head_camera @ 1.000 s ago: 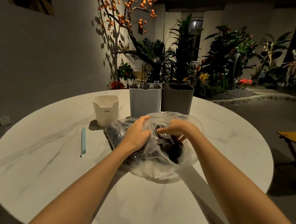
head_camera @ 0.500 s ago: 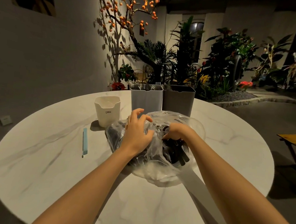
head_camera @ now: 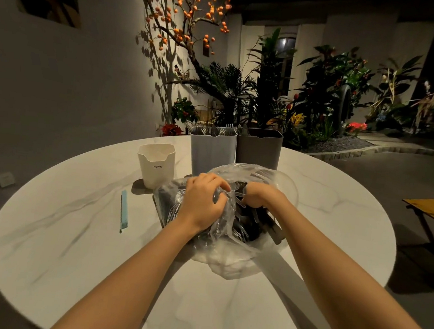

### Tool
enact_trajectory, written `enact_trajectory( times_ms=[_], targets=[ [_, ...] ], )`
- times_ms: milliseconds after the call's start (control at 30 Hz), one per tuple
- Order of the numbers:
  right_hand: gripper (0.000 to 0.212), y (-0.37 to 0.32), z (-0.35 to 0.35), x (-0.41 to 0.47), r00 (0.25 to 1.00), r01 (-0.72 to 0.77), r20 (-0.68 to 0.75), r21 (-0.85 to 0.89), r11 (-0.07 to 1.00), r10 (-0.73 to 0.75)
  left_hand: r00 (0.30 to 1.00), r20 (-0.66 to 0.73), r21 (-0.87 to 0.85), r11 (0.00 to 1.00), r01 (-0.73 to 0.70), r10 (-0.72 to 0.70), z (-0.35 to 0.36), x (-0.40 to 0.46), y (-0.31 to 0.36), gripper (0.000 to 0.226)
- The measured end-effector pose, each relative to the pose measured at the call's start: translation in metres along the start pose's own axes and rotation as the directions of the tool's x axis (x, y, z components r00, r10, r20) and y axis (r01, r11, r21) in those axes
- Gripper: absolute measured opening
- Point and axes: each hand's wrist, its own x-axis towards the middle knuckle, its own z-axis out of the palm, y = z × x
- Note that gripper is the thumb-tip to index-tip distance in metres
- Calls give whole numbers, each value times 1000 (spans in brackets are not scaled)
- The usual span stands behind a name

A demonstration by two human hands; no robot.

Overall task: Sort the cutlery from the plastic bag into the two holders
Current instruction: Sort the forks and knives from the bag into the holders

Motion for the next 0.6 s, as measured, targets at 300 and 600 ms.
enact_trajectory(
  times_ms=[300, 600],
  targets=[
    [29, 4, -11, -17, 996, 76, 11, 375, 924, -86, 980, 125, 57, 987, 149, -155, -3, -2, 2, 35],
    [28, 25, 1, -30, 963, -62, 169, 896, 440, -211, 920, 253, 157, 951, 266, -299, -4, -3, -3, 62]
  ],
)
